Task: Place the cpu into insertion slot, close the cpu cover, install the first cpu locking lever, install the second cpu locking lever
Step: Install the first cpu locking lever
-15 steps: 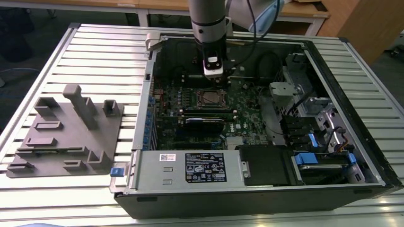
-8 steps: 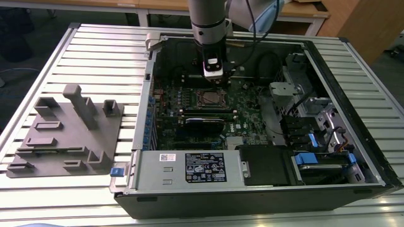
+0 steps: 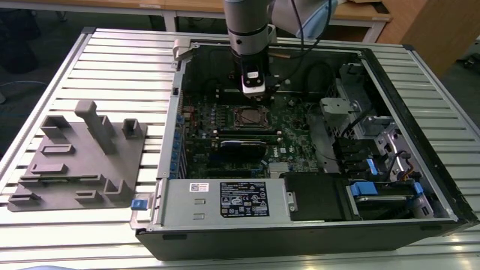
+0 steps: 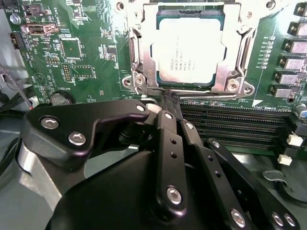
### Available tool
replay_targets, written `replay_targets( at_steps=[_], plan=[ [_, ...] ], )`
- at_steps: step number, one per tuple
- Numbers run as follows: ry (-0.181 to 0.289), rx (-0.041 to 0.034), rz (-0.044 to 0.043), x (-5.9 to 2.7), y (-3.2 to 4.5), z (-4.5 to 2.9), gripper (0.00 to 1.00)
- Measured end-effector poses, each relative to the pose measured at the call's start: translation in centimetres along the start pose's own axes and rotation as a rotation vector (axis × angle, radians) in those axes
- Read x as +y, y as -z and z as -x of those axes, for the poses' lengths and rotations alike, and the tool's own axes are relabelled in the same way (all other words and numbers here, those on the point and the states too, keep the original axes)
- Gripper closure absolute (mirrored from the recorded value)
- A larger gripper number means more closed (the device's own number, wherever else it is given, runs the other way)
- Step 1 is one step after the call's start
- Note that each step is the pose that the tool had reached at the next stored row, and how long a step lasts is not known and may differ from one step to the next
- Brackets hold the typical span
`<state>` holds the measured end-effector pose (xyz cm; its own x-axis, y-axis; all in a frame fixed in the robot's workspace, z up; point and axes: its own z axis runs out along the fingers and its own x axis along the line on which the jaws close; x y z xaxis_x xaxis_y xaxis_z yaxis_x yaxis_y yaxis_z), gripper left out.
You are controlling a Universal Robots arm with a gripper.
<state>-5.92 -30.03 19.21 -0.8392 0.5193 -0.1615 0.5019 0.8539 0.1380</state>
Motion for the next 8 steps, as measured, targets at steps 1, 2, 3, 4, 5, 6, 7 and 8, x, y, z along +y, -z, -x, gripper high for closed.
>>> replay_targets(
  at_steps=[1,2,3,4,5,6,7,8],
  plan=[
    [0.000,-0.0001,0.0001,0.00,-0.05,-0.01,0.89],
    [0.000,-0.0002,0.0002,-0.01,-0.10,-0.01,0.89],
    [0.000,-0.0002,0.0001,-0.04,-0.14,-0.02,0.89],
    [0.000,0.0000,-0.0003,-0.06,-0.15,-0.02,0.89],
    [0.000,0.0008,0.0002,-0.08,-0.14,-0.02,0.89],
    [0.000,0.0023,0.0014,-0.15,-0.10,-0.02,0.89],
    [-0.001,0.0037,0.0026,-0.16,-0.10,-0.02,0.89],
    [-0.001,0.0045,0.0041,-0.13,-0.15,-0.03,0.89]
  ],
)
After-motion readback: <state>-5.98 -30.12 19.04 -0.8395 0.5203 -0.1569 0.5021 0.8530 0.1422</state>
